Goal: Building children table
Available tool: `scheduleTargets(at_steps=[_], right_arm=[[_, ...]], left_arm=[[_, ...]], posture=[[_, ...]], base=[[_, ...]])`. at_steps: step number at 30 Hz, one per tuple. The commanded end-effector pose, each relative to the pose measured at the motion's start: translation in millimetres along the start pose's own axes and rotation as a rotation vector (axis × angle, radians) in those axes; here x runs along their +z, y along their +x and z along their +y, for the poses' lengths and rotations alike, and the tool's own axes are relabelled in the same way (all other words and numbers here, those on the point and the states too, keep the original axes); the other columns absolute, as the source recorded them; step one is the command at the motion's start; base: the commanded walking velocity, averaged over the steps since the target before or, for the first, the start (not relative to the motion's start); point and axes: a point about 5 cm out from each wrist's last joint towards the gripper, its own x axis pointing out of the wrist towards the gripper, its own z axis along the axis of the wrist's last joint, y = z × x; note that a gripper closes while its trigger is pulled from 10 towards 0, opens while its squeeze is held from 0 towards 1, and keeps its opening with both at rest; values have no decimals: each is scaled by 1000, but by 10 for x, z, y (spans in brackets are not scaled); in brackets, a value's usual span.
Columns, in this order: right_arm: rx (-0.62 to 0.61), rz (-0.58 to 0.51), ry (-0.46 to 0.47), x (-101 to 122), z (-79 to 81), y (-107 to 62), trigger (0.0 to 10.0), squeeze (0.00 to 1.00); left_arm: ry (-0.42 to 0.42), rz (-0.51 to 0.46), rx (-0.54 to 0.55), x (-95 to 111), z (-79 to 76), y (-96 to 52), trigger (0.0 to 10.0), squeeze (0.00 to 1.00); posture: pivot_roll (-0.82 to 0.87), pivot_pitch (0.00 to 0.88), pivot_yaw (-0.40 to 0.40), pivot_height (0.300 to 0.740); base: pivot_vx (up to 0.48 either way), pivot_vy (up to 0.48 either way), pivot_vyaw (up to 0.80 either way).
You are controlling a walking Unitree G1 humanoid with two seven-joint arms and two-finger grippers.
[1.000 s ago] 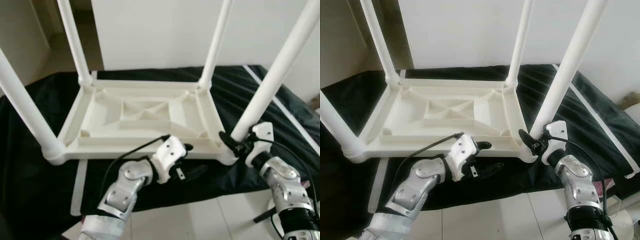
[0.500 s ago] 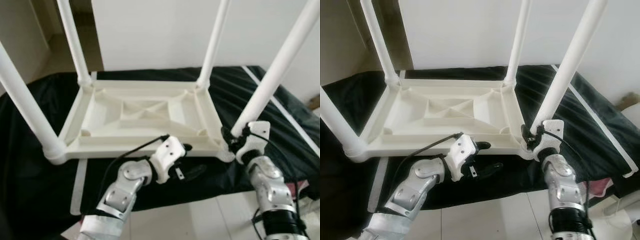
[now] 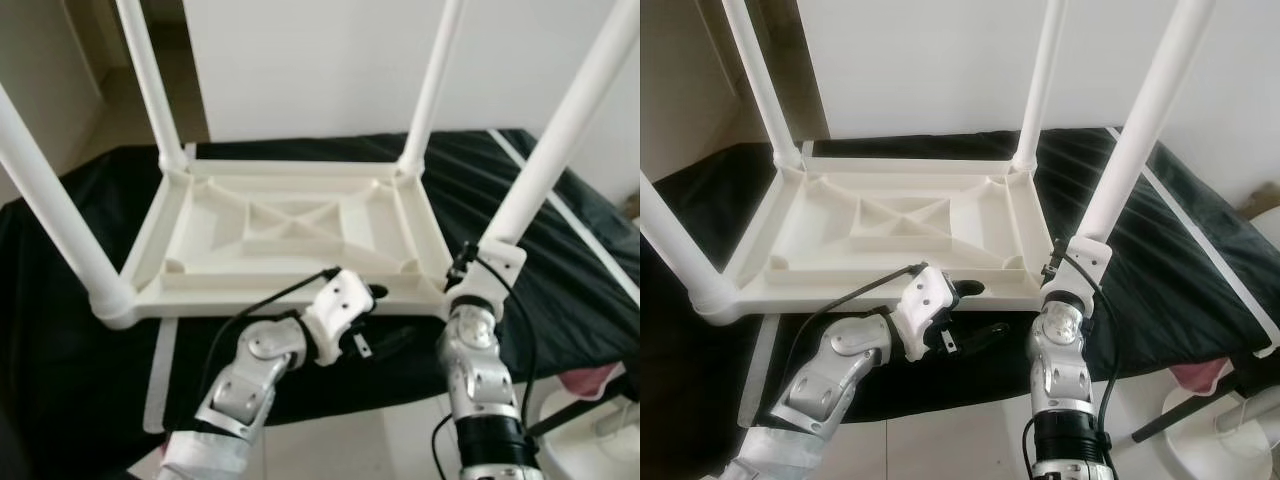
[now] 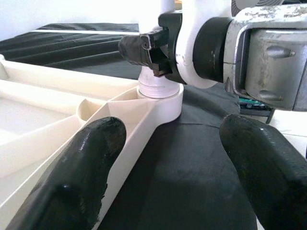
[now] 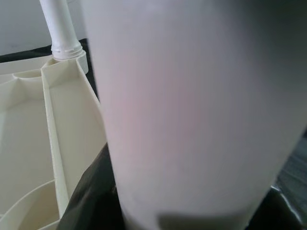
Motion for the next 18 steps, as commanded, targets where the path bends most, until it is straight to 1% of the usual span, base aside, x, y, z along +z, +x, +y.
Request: scheduleTargets(at_steps=[1,3,6,7,9,10,12,13,14,15,16,17,18], right_arm=[[35,65,28,-119,-43,-41,10000,0],[50,66,45,-109,-53,-40,10000,0],[55,66,26,-104,-65,-34,10000,0],[51,58,22,-95,-64,-31,10000,1000],[54,48,25,-80,-61,-30,10000,1000],[92,1,15,-11,-61,-25,10000,1000],[92,1,15,-11,-61,-25,10000,1000],[114,-9,9,5,-63,-22,10000,1000],[180,-22,34,24,-127,-2,10000,1000],[214,-30,43,32,-158,5,10000,1000],[214,-30,43,32,-158,5,10000,1000],[273,-37,26,35,-267,33,10000,1000],[295,-37,10,33,-330,52,10000,1000]], left_arm=[[-17,4,48,-16,-15,1,10000,0],[-18,4,47,-17,-19,1,10000,0],[-19,4,52,-18,-10,-1,10000,0],[-20,4,57,-17,-3,0,10000,0],[-22,2,61,-17,0,2,10000,0],[-24,1,63,-18,-6,1,10000,0],[-24,1,63,-18,-6,1,10000,0],[-24,1,63,-19,-9,-1,10000,0],[-25,1,63,-22,-15,-3,10000,0],[-25,1,63,-22,-16,-5,10000,0],[-25,1,63,-22,-16,-5,10000,0],[-25,0,64,-18,-14,-5,10000,0],[-24,0,64,-16,-12,-3,10000,0]], posture=[[52,0,-46,740],[52,0,-47,740],[52,0,-50,740],[52,0,-55,740],[53,0,-55,740],[53,0,-57,740],[53,0,-57,740],[53,0,-58,740],[53,0,-60,740],[53,0,-60,740],[53,0,-60,740],[52,0,-57,740],[52,0,-57,740]], base=[[0,0,0],[0,0,0],[0,0,0],[0,0,0],[0,0,0],[0,0,0],[0,0,0],[0,0,0],[0,0,0],[0,0,0],[0,0,0],[0,0,0],[0,0,0]])
